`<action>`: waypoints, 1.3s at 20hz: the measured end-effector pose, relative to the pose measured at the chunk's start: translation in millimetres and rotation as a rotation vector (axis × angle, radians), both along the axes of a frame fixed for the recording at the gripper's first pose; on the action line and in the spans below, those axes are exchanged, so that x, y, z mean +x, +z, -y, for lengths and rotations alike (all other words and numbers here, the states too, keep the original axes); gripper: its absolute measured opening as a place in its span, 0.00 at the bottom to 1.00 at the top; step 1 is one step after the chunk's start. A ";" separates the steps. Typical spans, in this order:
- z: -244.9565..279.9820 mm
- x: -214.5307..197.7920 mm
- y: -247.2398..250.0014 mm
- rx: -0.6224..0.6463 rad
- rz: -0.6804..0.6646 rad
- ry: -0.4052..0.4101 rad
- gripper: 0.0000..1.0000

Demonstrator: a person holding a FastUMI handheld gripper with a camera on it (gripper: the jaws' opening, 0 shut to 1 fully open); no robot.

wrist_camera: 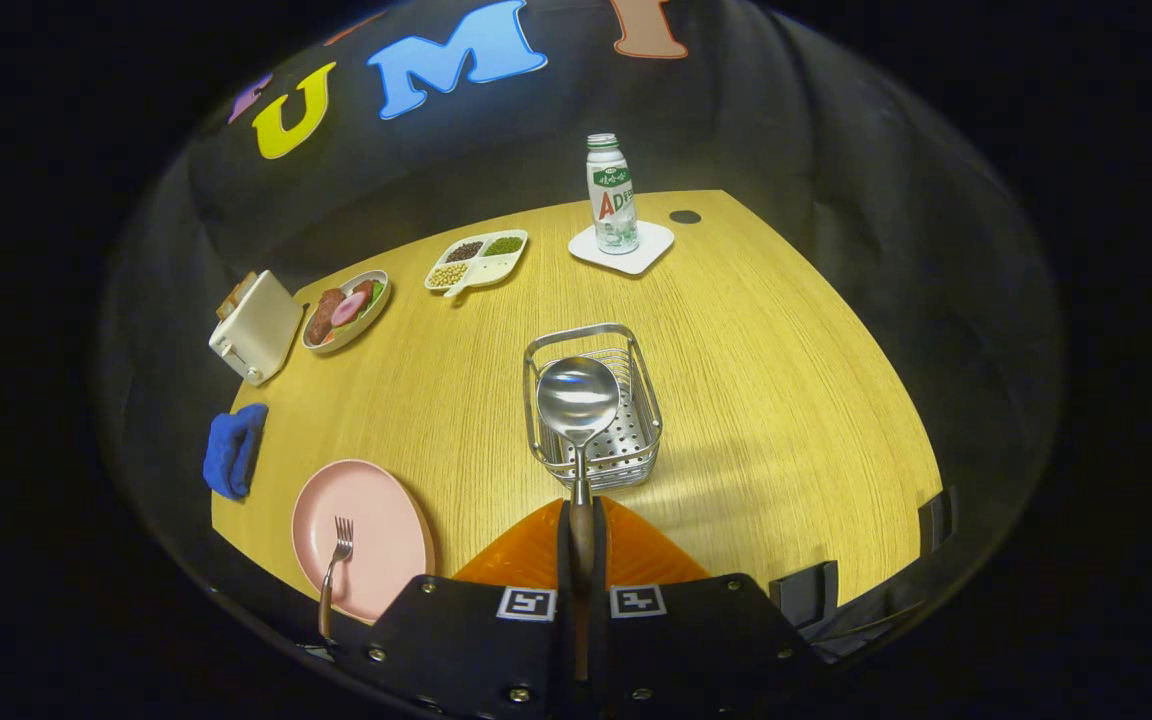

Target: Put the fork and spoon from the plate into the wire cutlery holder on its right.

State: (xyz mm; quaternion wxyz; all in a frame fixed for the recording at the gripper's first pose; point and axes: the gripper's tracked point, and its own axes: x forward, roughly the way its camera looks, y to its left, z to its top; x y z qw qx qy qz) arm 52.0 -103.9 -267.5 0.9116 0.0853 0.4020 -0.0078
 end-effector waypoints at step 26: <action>11.4 38.9 41.2 -0.067 0.056 0.005 0.16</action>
